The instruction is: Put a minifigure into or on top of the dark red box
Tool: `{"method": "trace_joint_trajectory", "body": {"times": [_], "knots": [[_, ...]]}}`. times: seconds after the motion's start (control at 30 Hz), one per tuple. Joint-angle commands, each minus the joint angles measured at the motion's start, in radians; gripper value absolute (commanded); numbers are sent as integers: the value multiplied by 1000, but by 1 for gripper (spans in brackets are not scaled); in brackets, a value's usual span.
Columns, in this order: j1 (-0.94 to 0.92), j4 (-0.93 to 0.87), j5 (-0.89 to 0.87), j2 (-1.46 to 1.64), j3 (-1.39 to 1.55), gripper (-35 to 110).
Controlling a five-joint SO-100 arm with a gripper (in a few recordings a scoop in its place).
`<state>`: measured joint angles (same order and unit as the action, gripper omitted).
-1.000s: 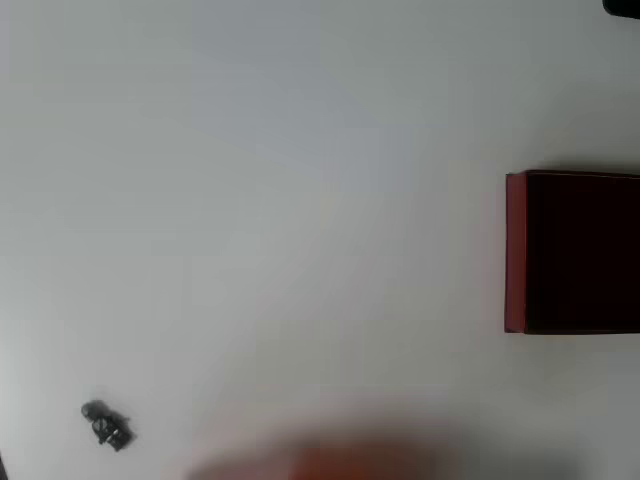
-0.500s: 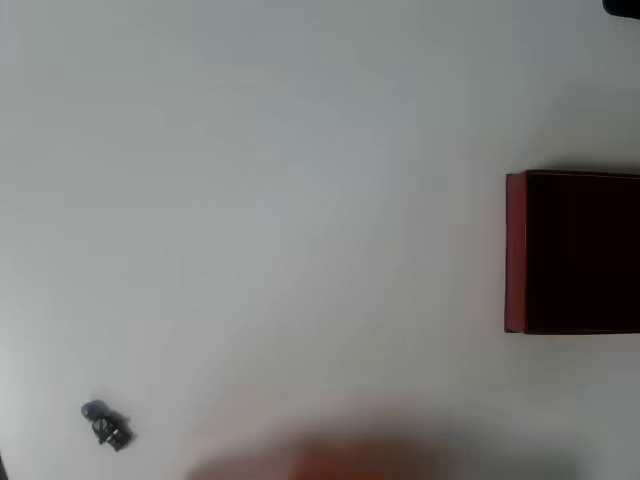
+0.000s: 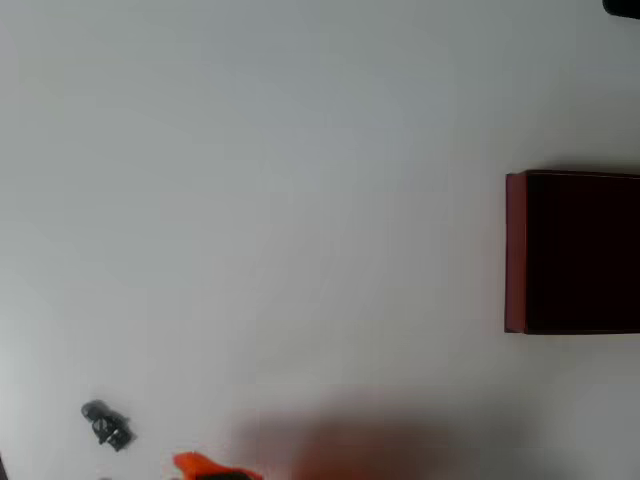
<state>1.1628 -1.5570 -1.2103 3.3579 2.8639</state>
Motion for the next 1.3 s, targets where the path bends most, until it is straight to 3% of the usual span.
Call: {"method": "trace_joint_trajectory", "body": {"times": [0.0,0.3,0.6,0.73,0.83,1.0,1.27], "knots": [[-41,-69,-160,-106,-155,17],[-25,-150,-600,-595,-468,26],[101,-69,-1015,-848,-535,27],[137,84,-1129,-923,-518,27],[137,176,-1138,-1017,-537,27],[115,124,-1075,-1204,-692,26],[91,270,-851,-1305,-666,26]]}}
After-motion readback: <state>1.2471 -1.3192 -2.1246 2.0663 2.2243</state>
